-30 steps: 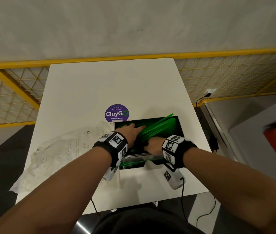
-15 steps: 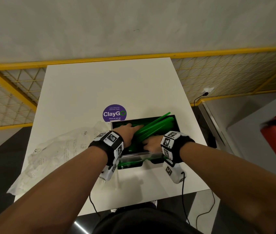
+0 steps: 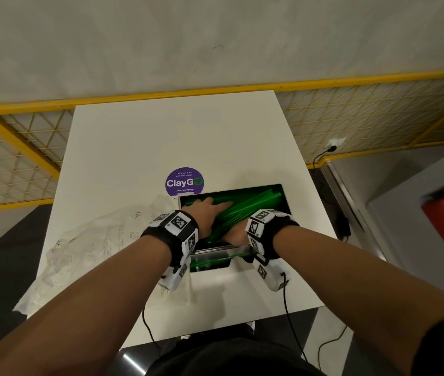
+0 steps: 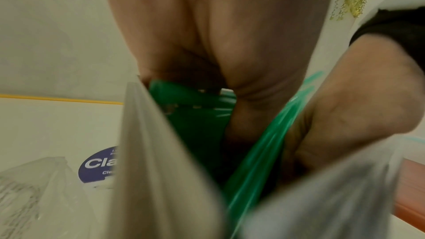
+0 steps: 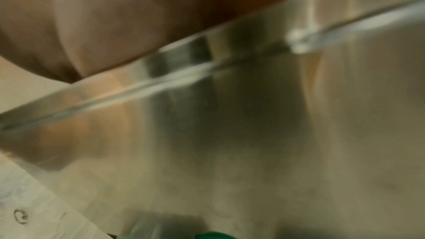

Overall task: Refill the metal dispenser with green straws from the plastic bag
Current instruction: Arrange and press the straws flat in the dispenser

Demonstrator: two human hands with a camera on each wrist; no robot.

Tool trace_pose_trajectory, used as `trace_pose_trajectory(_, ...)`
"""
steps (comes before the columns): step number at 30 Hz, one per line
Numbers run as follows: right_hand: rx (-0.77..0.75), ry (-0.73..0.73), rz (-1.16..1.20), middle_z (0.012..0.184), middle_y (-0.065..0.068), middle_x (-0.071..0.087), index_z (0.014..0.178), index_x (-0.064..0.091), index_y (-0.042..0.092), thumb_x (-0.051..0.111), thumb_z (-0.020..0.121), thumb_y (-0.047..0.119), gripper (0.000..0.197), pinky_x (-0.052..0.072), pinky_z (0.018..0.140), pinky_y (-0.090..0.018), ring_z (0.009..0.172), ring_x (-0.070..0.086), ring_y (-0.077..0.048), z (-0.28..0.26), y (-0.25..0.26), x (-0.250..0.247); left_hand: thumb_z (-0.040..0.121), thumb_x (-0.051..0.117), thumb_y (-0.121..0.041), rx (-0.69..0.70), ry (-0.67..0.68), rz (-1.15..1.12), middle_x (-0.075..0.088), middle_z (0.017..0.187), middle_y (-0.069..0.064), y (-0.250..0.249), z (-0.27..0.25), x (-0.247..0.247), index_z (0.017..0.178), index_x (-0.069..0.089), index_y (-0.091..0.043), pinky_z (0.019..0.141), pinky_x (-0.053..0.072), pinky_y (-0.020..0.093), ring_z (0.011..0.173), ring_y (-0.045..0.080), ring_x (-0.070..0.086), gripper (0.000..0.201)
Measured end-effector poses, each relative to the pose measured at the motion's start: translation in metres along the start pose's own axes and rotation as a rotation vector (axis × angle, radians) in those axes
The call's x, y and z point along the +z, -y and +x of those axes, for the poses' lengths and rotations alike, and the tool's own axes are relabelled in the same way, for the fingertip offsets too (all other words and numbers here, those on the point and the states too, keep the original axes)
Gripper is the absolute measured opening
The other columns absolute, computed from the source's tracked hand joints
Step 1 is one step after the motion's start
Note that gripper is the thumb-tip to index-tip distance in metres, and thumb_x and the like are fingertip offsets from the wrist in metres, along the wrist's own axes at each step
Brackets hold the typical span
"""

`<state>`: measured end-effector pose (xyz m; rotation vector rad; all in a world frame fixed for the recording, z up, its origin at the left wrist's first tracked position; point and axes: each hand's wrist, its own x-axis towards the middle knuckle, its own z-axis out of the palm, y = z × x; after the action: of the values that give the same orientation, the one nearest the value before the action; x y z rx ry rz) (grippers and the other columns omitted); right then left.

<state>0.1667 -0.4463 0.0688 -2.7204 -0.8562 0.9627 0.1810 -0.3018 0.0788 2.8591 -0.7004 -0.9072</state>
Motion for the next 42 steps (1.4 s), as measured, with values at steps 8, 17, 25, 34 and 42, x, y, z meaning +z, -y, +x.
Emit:
trace_pose_trajectory(8, -0.067, 0.201, 0.139, 0.128, -0.001, 0.059, 0.126, 0.058, 0.012, 0.042, 0.1, 0.022, 0.033, 0.035, 0.101, -0.025, 0.117, 0.052, -0.017, -0.057, -0.003, -0.049, 0.091, 0.044, -0.009, 0.038, 0.01, 0.012, 0.042, 0.133, 0.01, 0.005, -0.001, -0.001, 0.144, 0.023, -0.045, 0.099, 0.044, 0.045, 0.119, 0.034, 0.048, 0.068)
trace_pose_trajectory(17, 0.21, 0.131, -0.168, 0.159, -0.01, 0.009, 0.151, 0.003, 0.031, 0.054, 0.092, 0.032, 0.079, 0.029, 0.114, -0.045, 0.142, 0.022, -0.033, -0.055, -0.048, -0.027, 0.088, 0.052, -0.014, -0.008, -0.042, -0.099, 0.046, 0.127, 0.018, -0.002, -0.007, 0.001, 0.143, 0.023, -0.014, 0.091, 0.048, 0.046, 0.108, 0.037, 0.057, 0.062)
trace_pose_trajectory(25, 0.193, -0.251, 0.001, 0.124, -0.007, 0.048, 0.129, 0.048, 0.015, 0.048, 0.095, 0.031, 0.037, 0.043, 0.092, -0.033, 0.11, 0.049, -0.021, -0.071, -0.035, -0.028, 0.091, 0.053, -0.026, -0.007, -0.063, -0.006, 0.05, 0.128, 0.017, 0.002, -0.008, 0.008, 0.139, 0.038, -0.01, 0.097, 0.043, 0.041, 0.117, 0.035, 0.049, 0.053)
trace_pose_trajectory(34, 0.24, 0.048, 0.006, 0.134, -0.007, 0.052, 0.13, 0.047, 0.014, 0.044, 0.094, 0.031, 0.04, 0.045, 0.098, -0.039, 0.117, 0.053, -0.028, -0.084, -0.04, 0.087, 0.098, 0.031, -0.047, 0.0, -0.114, -0.065, 0.047, 0.139, 0.01, -0.003, -0.013, 0.016, 0.144, 0.033, -0.025, 0.103, 0.041, 0.042, 0.127, 0.031, 0.047, 0.051)
trace_pose_trajectory(42, 0.35, 0.03, -0.072, 0.159, -0.012, 0.012, 0.151, -0.003, 0.007, 0.043, 0.093, 0.031, 0.078, 0.014, 0.119, -0.041, 0.146, 0.013, -0.027, -0.069, -0.039, 0.119, 0.099, 0.031, -0.047, -0.032, -0.103, -0.033, 0.048, 0.138, 0.012, -0.006, -0.017, 0.013, 0.143, 0.035, -0.021, 0.1, 0.04, 0.039, 0.126, 0.03, 0.048, 0.052)
